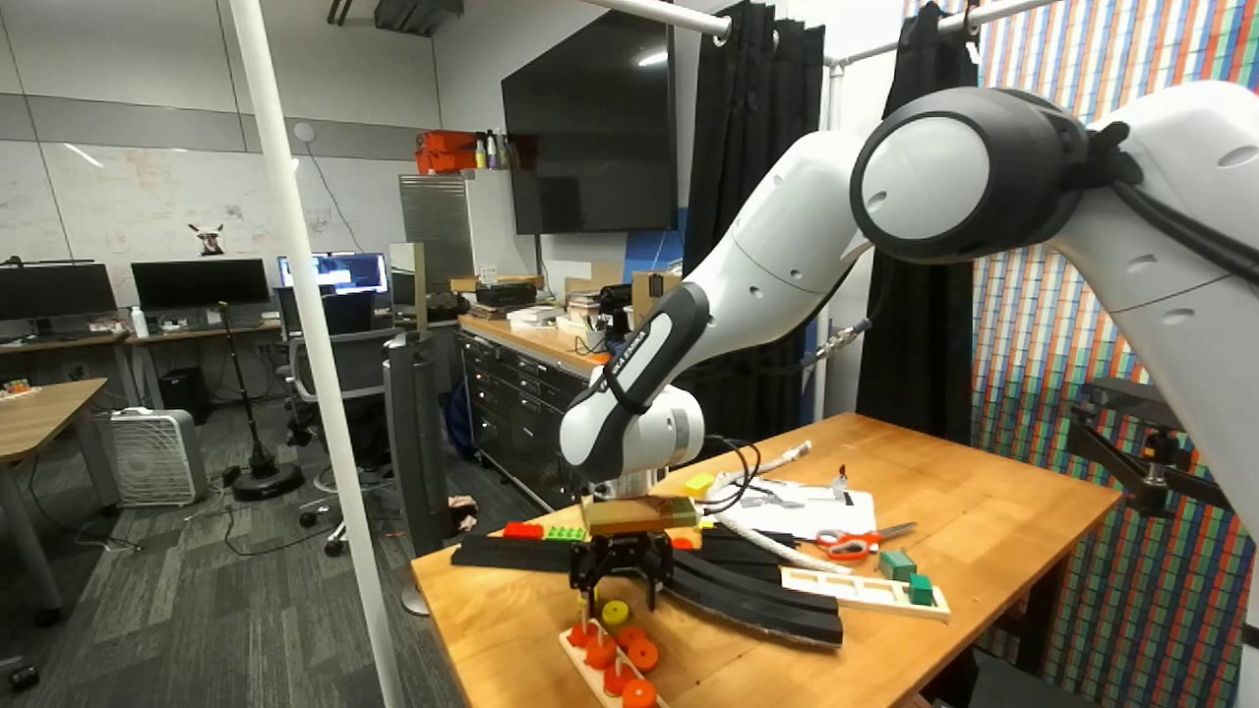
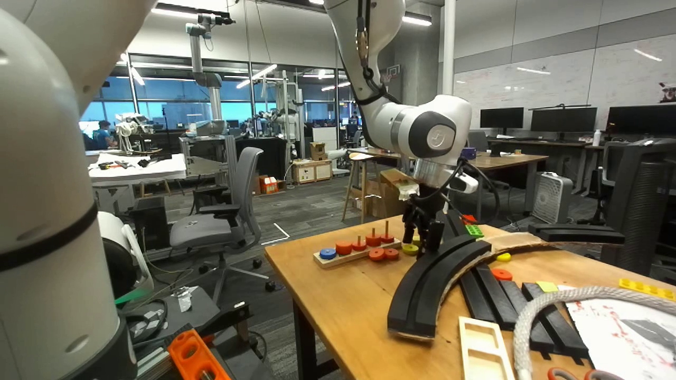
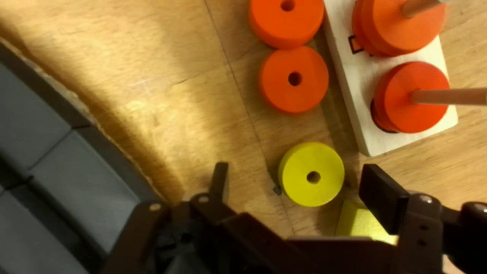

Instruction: Put the yellow ring on the wooden platform

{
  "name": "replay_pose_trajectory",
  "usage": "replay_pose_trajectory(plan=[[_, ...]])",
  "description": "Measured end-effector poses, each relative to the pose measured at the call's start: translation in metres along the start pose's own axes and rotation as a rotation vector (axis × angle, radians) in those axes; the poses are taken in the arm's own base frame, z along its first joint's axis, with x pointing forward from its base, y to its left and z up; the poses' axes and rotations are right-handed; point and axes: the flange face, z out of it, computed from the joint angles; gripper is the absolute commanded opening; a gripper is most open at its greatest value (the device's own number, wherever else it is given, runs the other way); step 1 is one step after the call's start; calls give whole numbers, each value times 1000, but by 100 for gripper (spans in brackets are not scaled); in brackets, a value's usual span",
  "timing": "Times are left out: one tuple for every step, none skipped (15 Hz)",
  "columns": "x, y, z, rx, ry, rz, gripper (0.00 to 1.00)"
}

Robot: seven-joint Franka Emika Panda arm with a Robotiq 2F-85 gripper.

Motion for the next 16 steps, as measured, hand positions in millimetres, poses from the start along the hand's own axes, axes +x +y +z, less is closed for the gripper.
replay_pose_trajectory(plan=[[0, 1, -1, -11, -1, 2, 50], [0, 2, -2, -19, -2, 5, 43], [1, 3, -3, -24, -5, 6, 34], [1, 4, -5, -27, -7, 8, 28], [2, 4, -6, -28, -8, 9, 22], [2, 5, -8, -32, -10, 10, 21], [3, 4, -10, -31, -10, 10, 23], [2, 3, -9, -33, -11, 9, 22], [2, 3, -9, -34, -11, 8, 22], [1, 2, -8, -35, -11, 6, 22], [1, 1, -8, -35, -11, 5, 22], [0, 1, -8, -36, -11, 4, 22], [-1, -1, -8, -38, -11, 2, 22], [-3, -3, -8, -39, -10, -1, 22], [-5, -5, -9, -40, -8, -5, 22], [-8, -8, -11, -41, -5, -9, 22]])
